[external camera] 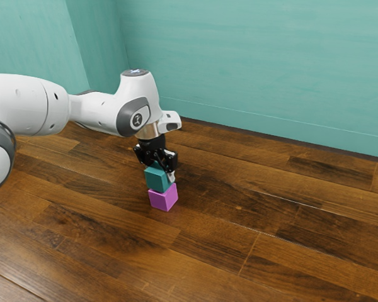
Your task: Pick up the blue block with one arm, and put the blue block on the pink block with one arm
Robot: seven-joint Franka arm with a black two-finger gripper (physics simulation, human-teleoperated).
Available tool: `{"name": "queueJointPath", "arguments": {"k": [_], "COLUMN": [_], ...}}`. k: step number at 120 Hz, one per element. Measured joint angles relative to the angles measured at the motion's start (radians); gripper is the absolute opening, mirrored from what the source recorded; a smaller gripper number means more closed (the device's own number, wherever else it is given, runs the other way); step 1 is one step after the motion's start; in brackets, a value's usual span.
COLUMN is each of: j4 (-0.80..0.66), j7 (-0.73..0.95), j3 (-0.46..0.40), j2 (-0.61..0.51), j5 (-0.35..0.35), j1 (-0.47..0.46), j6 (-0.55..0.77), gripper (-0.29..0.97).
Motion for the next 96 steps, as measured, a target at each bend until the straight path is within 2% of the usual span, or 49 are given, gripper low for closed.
{"name": "queueJointPath", "arguments": {"k": [13, 21, 48, 81, 89, 96], "j4": [0.000, -0.004, -0.015, -0.016, -0.015, 0.006], "j7": [-0.003, 0.001, 0.019, 0.032, 0.035, 0.037], "j3": [0.000, 0.000, -0.001, -0.001, -0.002, -0.008], "j2": [0.001, 0.001, 0.000, -0.010, -0.054, -0.181], "j5": [0.000, -0.006, -0.020, -0.022, -0.022, -0.023], "j1": [0.000, 0.000, 0.000, 0.000, 0.000, 0.000], "j6": [0.000, 0.005, 0.022, 0.028, 0.023, -0.002], "gripper": [0.31, 0.40, 0.57, 0.65, 0.66, 0.66]}}
